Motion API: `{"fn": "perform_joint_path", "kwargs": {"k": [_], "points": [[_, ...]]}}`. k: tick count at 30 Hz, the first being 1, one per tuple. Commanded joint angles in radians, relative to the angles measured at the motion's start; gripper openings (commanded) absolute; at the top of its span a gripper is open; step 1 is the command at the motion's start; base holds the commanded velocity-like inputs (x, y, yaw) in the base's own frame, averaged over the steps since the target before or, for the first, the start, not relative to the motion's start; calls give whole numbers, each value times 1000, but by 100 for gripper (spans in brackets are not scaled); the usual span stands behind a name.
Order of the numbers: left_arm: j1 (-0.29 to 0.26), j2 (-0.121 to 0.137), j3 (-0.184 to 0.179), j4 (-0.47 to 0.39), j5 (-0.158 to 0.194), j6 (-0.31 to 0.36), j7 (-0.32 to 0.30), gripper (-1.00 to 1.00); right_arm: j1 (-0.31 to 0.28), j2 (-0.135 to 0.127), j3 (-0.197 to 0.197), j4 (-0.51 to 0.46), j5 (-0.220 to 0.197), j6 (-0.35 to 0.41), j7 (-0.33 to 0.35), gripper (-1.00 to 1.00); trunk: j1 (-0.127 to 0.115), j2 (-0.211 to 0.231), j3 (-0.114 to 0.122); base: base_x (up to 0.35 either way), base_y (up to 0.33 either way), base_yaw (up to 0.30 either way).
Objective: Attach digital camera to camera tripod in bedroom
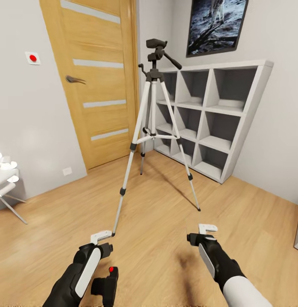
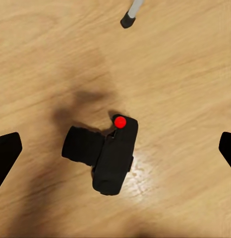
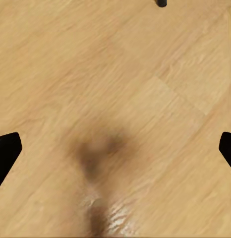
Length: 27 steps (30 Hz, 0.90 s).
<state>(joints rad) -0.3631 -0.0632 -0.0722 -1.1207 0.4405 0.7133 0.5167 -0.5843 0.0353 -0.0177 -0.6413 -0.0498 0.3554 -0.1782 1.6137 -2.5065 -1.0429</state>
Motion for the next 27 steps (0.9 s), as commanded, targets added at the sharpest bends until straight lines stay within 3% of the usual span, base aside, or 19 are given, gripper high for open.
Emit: {"fn": "perform_joint_path", "kwargs": {"k": [1, 3, 4, 7, 10, 27], "points": [[0, 0, -1, -2, 10, 2, 10, 100, 0, 5, -3, -74, -6, 50, -4, 100, 0, -1, -5, 0, 0, 0], [0, 0, -1, -3, 10, 2, 11, 100, 0, 9, -4, -159, -10, 110, -5, 100, 1, -1, -13, 0, 0, 0], [0, 0, -1, -3, 10, 2, 11, 100, 0, 11, -4, -252, -15, 180, -4, 100, 2, -1, -17, 0, 0, 0], [0, 0, -1, -4, 11, 2, 10, 100, 0, 11, -5, -369, -20, 289, -2, 100, 3, -2, -28, 0, 0, 0], [0, -1, -1, -6, 12, 1, 10, 100, 0, 5, -5, -423, -23, 354, -2, 100, 4, -3, -40, 0, 0, 0], [0, -2, 5, -67, 18, -29, 9, 100, 0, -1, -3, -364, -25, 373, 1, 100, 12, -7, -106, 0, 0, 0]]}}
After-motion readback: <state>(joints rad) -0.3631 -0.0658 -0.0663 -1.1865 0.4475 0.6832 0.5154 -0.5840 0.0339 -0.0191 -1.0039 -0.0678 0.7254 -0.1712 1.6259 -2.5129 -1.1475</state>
